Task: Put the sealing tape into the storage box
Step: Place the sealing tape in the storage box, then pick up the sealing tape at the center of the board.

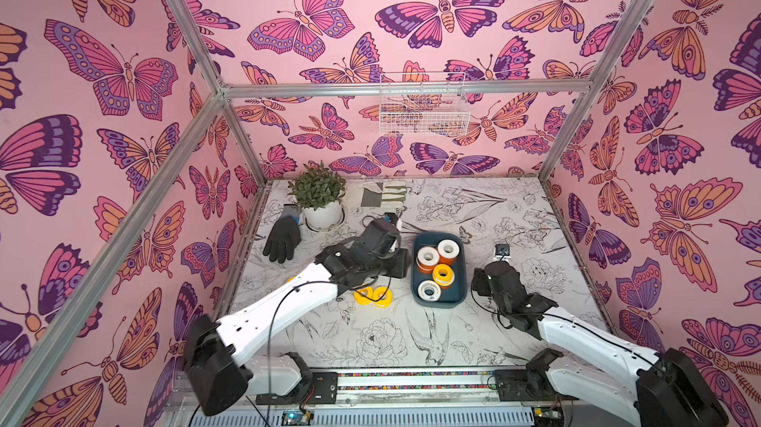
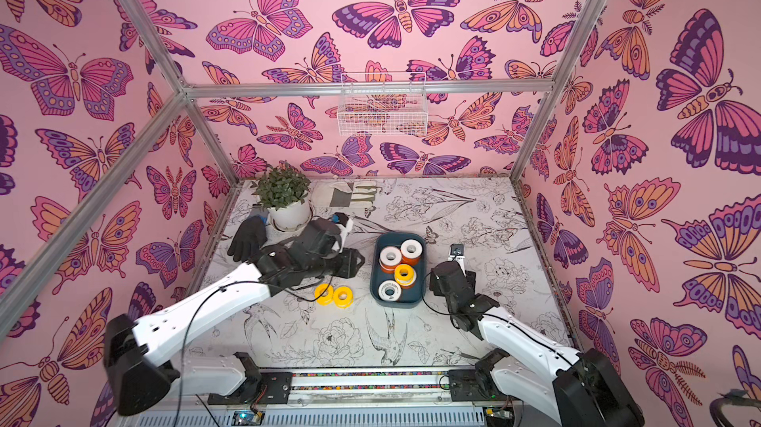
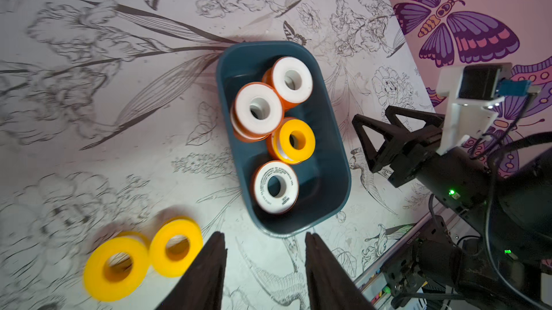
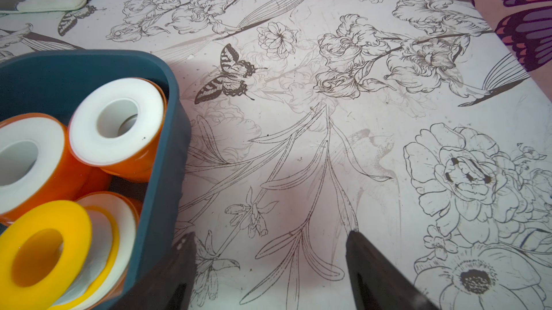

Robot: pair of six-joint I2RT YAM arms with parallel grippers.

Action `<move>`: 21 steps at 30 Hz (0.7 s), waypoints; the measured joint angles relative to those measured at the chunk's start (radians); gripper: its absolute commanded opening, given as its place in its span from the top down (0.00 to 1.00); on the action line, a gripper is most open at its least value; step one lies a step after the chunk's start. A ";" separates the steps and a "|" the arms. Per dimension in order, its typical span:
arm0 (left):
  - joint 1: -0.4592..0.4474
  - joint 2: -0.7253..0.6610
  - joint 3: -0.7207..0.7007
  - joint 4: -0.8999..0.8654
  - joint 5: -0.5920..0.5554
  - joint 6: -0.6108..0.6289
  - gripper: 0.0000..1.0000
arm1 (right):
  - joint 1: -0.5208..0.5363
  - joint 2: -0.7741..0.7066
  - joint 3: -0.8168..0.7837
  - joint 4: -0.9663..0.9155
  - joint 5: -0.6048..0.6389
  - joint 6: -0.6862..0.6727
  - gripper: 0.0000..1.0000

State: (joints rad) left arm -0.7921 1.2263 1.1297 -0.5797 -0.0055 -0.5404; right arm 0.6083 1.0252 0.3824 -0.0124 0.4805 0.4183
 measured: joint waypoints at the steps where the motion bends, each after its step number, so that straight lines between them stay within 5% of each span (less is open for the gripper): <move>1: 0.018 -0.058 -0.012 -0.025 -0.013 0.005 0.52 | 0.000 -0.003 0.000 -0.002 0.000 0.000 0.18; 14: 0.243 -0.433 -0.098 -0.357 -0.135 0.092 0.48 | 0.000 -0.075 0.027 -0.053 -0.051 -0.036 0.19; 21: 0.292 -0.480 -0.151 -0.398 -0.193 0.126 0.48 | 0.082 0.005 0.256 -0.167 -0.176 -0.112 0.19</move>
State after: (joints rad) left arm -0.4999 0.7460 0.9783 -0.9775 -0.1989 -0.4141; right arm 0.6899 1.0302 0.6380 -0.1795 0.3042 0.3061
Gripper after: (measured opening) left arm 0.518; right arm 0.810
